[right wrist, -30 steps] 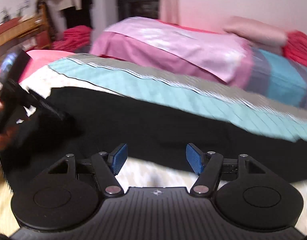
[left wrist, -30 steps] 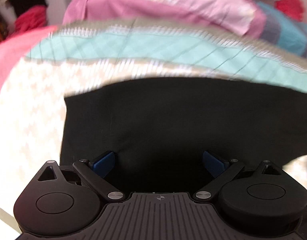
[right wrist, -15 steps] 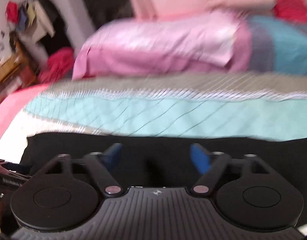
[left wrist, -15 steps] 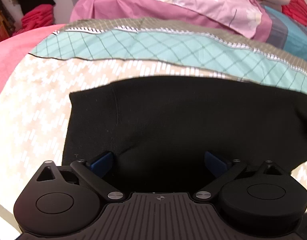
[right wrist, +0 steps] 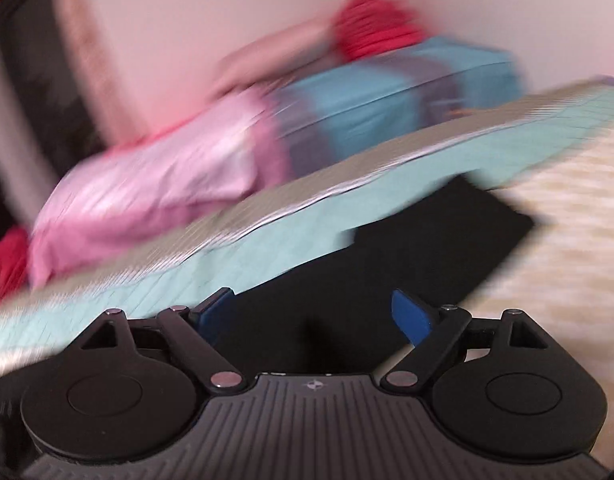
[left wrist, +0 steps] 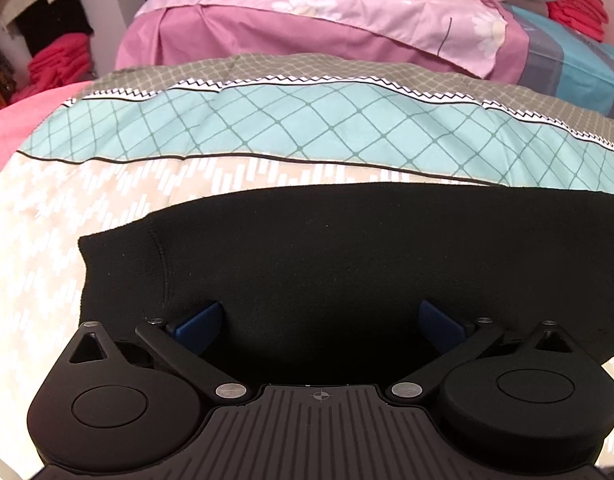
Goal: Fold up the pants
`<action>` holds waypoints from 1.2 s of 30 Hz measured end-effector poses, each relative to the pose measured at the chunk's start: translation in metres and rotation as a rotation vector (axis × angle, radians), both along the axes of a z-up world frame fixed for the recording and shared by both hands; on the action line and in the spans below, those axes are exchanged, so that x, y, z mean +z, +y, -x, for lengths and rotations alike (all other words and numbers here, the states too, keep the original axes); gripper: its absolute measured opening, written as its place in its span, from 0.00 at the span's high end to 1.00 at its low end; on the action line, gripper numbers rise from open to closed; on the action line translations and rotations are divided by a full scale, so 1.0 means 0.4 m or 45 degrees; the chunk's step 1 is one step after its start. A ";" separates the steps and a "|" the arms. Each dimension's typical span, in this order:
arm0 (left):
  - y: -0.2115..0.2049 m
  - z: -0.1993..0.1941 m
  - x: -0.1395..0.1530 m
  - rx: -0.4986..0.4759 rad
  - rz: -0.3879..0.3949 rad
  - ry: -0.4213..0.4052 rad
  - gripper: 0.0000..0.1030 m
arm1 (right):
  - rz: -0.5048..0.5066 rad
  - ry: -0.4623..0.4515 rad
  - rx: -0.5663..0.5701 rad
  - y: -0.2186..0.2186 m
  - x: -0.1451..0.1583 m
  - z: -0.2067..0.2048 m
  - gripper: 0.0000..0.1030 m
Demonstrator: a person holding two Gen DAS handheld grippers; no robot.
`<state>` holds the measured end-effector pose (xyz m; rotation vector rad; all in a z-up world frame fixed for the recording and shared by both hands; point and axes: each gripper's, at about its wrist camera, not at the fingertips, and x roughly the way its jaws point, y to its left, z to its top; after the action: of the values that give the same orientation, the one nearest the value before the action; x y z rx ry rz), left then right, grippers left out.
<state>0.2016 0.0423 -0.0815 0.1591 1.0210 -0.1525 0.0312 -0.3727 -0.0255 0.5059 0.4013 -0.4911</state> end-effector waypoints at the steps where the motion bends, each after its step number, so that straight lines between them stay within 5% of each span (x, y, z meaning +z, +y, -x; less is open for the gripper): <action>1: -0.002 -0.002 0.000 0.004 -0.004 0.003 0.00 | -0.034 0.000 -0.108 -0.035 -0.008 0.028 0.15; 5: -0.007 -0.002 -0.006 0.010 -0.010 -0.013 0.00 | -0.272 0.022 -0.323 -0.157 -0.067 0.067 0.16; 11: -0.002 0.005 -0.004 0.008 -0.013 -0.012 0.00 | -0.241 -0.029 -0.124 -0.179 -0.080 -0.029 0.11; 16: -0.003 0.003 -0.002 0.007 -0.013 -0.008 0.00 | -0.200 -0.024 -0.158 -0.189 -0.070 -0.095 0.13; 17: -0.003 0.003 -0.002 0.008 -0.014 -0.008 0.00 | -0.166 0.001 -0.148 -0.184 -0.063 -0.105 0.38; 18: -0.003 0.003 -0.002 0.008 -0.014 -0.009 0.00 | -0.147 0.064 -0.116 -0.184 -0.060 -0.119 0.84; 19: -0.003 0.003 -0.002 0.008 -0.015 -0.009 0.00 | -0.148 0.119 -0.089 -0.183 -0.054 -0.125 0.90; 22: -0.004 -0.002 -0.001 0.009 -0.015 0.004 0.00 | -0.029 0.023 -0.153 -0.209 -0.001 -0.051 0.89; 25: -0.008 -0.004 -0.001 0.006 -0.022 0.005 0.00 | -0.190 0.124 -0.256 -0.304 -0.058 -0.029 0.89; 28: -0.007 -0.002 -0.002 0.006 -0.020 -0.002 0.00 | -0.038 0.173 -0.180 -0.273 -0.039 -0.047 0.86; 33: -0.006 -0.004 -0.003 0.006 -0.020 0.006 0.00 | 0.214 0.173 -0.313 -0.167 0.025 -0.041 0.42; 36: -0.004 0.000 -0.005 0.005 -0.020 -0.002 0.00 | 0.345 0.175 0.021 -0.049 0.018 -0.071 0.33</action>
<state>0.2018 0.0407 -0.0835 0.1715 1.0209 -0.1411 0.0598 -0.3923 -0.0184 0.2076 0.4623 -0.5566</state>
